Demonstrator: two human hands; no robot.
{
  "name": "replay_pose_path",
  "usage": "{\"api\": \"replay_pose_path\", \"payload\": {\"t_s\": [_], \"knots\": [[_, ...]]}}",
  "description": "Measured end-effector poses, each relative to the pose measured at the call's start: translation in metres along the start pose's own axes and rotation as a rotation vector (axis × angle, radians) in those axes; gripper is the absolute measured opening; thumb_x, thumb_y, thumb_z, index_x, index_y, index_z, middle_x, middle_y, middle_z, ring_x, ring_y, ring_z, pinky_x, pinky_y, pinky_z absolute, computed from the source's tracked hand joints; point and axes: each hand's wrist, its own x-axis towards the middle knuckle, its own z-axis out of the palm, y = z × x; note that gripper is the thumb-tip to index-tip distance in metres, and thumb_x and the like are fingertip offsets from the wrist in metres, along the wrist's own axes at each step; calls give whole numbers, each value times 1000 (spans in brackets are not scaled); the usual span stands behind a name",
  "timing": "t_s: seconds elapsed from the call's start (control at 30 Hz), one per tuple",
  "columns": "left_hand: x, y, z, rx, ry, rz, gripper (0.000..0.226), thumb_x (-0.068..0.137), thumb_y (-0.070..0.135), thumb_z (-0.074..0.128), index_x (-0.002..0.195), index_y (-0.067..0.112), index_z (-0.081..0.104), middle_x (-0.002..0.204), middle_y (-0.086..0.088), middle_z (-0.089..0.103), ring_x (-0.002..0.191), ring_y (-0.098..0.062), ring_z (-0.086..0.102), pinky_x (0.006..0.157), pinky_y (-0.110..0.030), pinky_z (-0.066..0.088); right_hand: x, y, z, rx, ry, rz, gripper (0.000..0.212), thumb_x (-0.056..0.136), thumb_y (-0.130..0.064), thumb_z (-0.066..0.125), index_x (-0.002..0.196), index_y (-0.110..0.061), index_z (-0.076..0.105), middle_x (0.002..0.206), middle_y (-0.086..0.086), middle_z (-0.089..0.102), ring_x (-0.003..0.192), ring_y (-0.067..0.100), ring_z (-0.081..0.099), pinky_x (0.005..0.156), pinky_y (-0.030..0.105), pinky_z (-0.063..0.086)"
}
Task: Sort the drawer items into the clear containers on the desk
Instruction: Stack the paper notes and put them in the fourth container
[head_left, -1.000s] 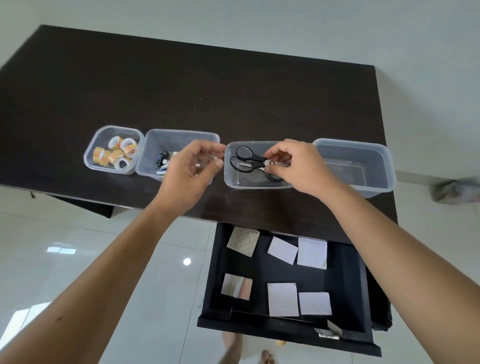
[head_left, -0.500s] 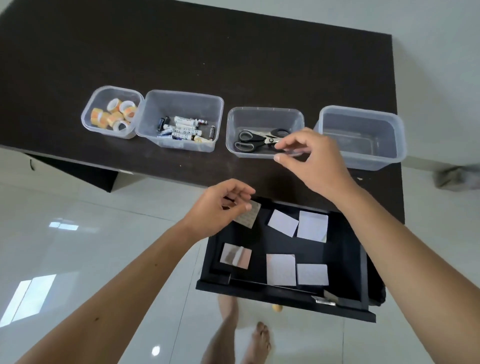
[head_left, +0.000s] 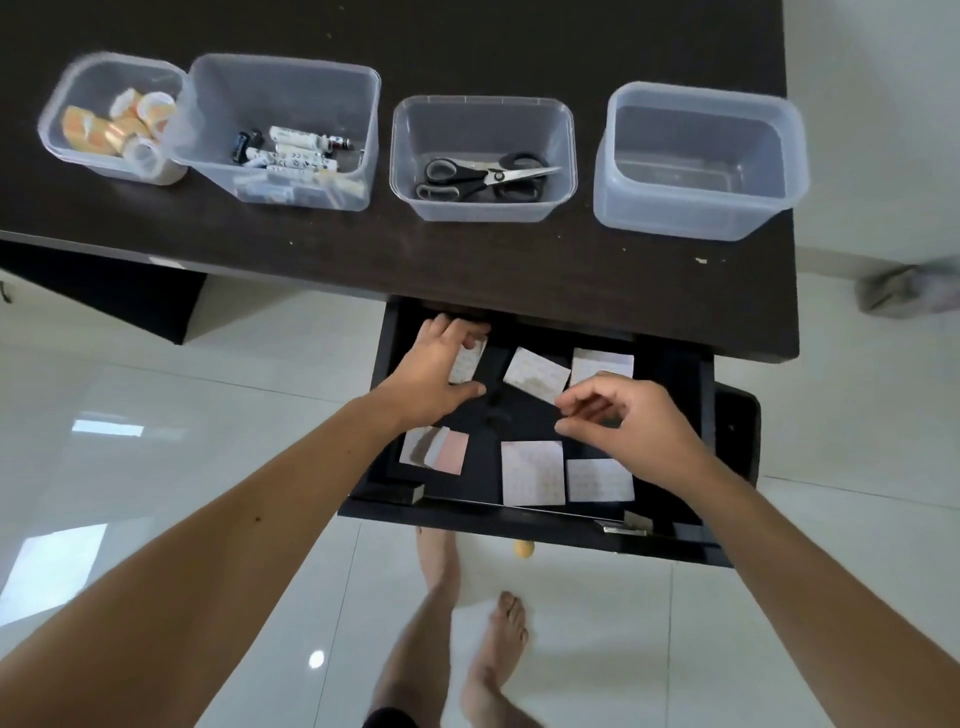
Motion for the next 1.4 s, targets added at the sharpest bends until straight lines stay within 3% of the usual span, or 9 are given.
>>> {"api": "replay_pose_path", "payload": {"t_s": [0.17, 0.33, 0.6, 0.73, 0.9, 1.07, 1.13, 1.27, 1.4], "knots": [[15, 0, 6, 197, -54, -136, 92, 90, 15, 82, 163, 17, 25, 161, -14, 24, 152, -34, 22, 128, -44, 25, 4, 34, 16, 12, -50, 29, 21, 83, -18, 90, 101, -25, 82, 96, -11, 78, 90, 9, 73, 85, 23, 60], [17, -6, 15, 367, -54, -114, 90, 87, 13, 84, 160, 18, 32, 151, -15, 32, 144, -34, 26, 125, -46, 30, 10, 52, 18, 12, -67, 26, 22, 82, -18, 91, 102, -24, 82, 98, -8, 78, 90, 8, 72, 83, 22, 59], [8, -9, 19, 331, -51, -9, 98, 70, 26, 97, 152, 33, 43, 139, -8, 32, 136, -27, 28, 119, -43, 34, 18, 66, 19, -113, -130, -9, 32, 76, -22, 95, 104, -31, 80, 107, -14, 72, 96, 7, 69, 83, 21, 56], [6, -9, 21, 295, -26, 13, 96, 64, 33, 100, 145, 35, 49, 141, -4, 30, 138, -24, 25, 118, -41, 32, 19, 71, 21, -235, -196, -49, 44, 77, -26, 95, 118, -30, 78, 108, -18, 67, 99, 3, 63, 85, 16, 48], [5, -9, 22, 286, -43, 36, 91, 62, 37, 100, 137, 35, 49, 143, 1, 44, 138, -25, 32, 119, -46, 35, 18, 68, 24, -366, -258, -73, 44, 80, -31, 92, 122, -31, 78, 102, -18, 64, 101, 2, 51, 88, 17, 42], [-3, -8, 23, 183, 11, 45, 84, 62, 35, 100, 132, 36, 53, 139, 5, 45, 133, -22, 38, 110, -36, 36, 16, 63, 24, -294, -243, -53, 32, 80, -26, 92, 108, -30, 77, 102, -17, 66, 102, -2, 54, 84, 16, 42], [-8, -8, 23, 82, 38, 36, 83, 63, 30, 100, 131, 36, 54, 137, 6, 41, 129, -19, 43, 106, -33, 41, 14, 61, 24, -210, -265, -6, 29, 83, -23, 91, 105, -32, 75, 100, -16, 70, 99, -6, 61, 87, 17, 50], [-13, -6, 25, -22, 16, -10, 85, 65, 19, 100, 134, 33, 52, 135, 5, 34, 124, -15, 43, 92, -16, 38, 11, 59, 26, -56, -257, 47, 25, 87, -20, 87, 103, -32, 73, 99, -8, 77, 92, 6, 72, 95, 39, 61], [-19, -6, 27, -110, 1, -57, 80, 69, 13, 97, 134, 37, 55, 135, 4, 43, 125, -17, 44, 98, -29, 44, 11, 56, 20, 124, -176, 62, 22, 93, -16, 81, 108, -29, 73, 106, 0, 77, 99, 23, 77, 97, 43, 62]]}}
